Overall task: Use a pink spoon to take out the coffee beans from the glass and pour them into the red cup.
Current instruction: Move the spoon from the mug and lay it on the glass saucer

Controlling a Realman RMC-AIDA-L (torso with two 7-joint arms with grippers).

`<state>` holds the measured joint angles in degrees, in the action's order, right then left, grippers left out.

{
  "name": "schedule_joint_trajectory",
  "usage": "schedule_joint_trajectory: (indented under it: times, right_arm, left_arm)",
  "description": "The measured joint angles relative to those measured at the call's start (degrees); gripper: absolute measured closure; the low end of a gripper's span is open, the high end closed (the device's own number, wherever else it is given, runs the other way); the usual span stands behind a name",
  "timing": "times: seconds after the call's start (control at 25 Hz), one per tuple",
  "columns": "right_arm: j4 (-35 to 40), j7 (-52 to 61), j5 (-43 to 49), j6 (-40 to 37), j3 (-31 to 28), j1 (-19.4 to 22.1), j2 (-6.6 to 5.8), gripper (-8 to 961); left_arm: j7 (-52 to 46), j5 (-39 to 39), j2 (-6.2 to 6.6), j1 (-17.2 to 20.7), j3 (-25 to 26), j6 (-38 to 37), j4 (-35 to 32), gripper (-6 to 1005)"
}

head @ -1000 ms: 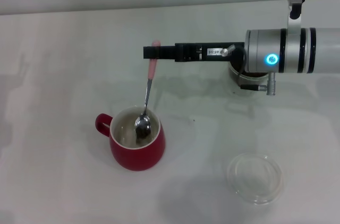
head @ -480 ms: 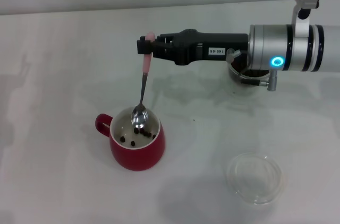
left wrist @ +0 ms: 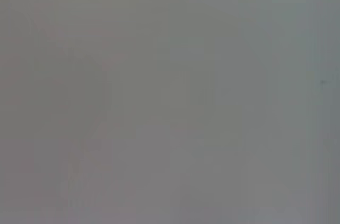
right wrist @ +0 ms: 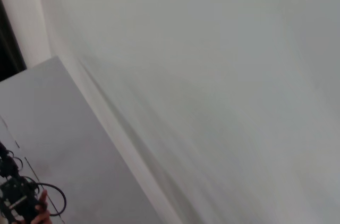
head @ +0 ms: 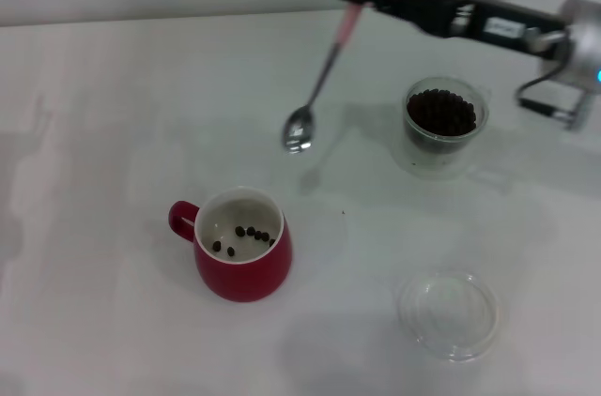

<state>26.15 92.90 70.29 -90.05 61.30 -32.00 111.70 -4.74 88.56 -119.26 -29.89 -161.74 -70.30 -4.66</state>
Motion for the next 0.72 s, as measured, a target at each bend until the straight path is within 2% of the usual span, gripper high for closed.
schedule_joint_trajectory:
  times: [0.08, 0.16, 0.28, 0.32, 0.48, 0.72]
  right_arm:
    - [-0.1, 1.5, 0.3, -2.1, -0.2, 0.8, -2.12, 805]
    - [-0.2, 3.3, 2.4, -4.6, 0.5, 1.1, -4.74, 805]
    - [-0.5, 4.4, 7.6, -7.7, 1.0, 1.2, -7.79, 805]
    - [-0.6, 4.5, 8.9, -8.0, 1.0, 1.2, -8.42, 804]
    - [-0.7, 4.4, 13.8, -8.6, 0.9, 1.2, -10.31, 804]
    - [-2.2, 4.5, 17.2, -7.6, 0.5, 1.5, -11.23, 804]
  left_arm:
    - [0.0, 0.0, 0.0, -0.1, 0.0, 0.0, 0.0, 108]
    - [0.0, 0.0, 0.0, -0.1, 0.0, 0.0, 0.0, 108]
    - [0.0, 0.0, 0.05, -0.3, 0.0, 0.0, 0.1, 107]
    - [0.0, 0.0, 0.06, -0.5, 0.0, 0.0, 0.2, 107]
    - [0.0, 0.0, 0.08, -0.8, 0.0, 0.0, 0.4, 107]
    - [0.0, 0.0, 0.09, -0.8, 0.0, 0.0, 0.5, 107]
